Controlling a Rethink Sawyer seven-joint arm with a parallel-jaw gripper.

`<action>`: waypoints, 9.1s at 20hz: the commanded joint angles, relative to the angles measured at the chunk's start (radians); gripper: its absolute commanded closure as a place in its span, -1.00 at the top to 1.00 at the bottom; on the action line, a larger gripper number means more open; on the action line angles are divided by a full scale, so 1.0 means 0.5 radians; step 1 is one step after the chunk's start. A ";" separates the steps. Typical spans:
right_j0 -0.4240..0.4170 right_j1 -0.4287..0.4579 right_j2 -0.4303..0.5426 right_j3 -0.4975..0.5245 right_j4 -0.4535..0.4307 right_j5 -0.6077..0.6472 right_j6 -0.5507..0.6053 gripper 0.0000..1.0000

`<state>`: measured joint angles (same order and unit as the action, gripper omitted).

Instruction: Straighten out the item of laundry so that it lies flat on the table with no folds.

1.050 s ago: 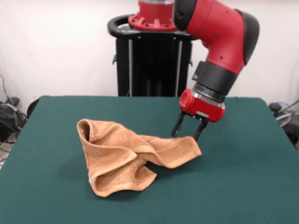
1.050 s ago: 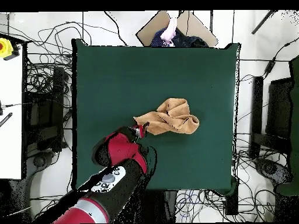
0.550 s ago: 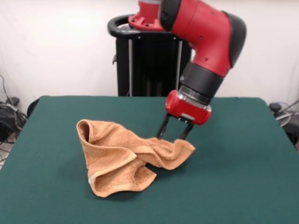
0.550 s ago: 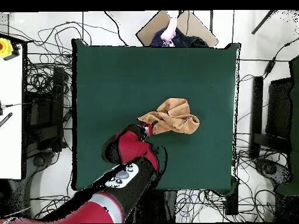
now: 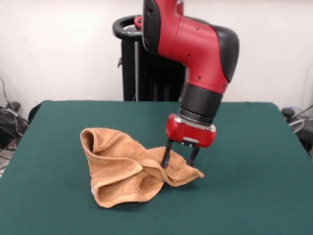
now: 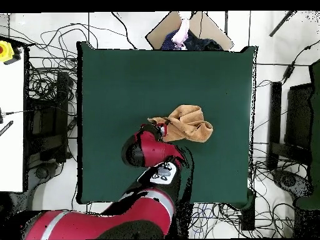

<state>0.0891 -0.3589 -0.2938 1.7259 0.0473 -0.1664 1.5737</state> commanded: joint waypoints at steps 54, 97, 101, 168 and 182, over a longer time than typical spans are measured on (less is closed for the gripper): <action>-0.147 -1.444 0.182 0.917 -0.206 0.931 0.474 -1.00; -1.220 -1.950 0.498 0.944 -0.126 1.217 -0.870 -1.00; -1.137 -1.644 0.591 0.886 -0.155 1.117 -0.601 -1.00; 0.215 -0.917 0.386 1.229 0.458 0.243 0.930 -1.00; 0.325 -0.913 0.271 1.099 0.538 0.350 0.934 -1.00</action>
<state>0.2262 -0.8301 -0.1280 2.3468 0.2357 -0.1249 1.8489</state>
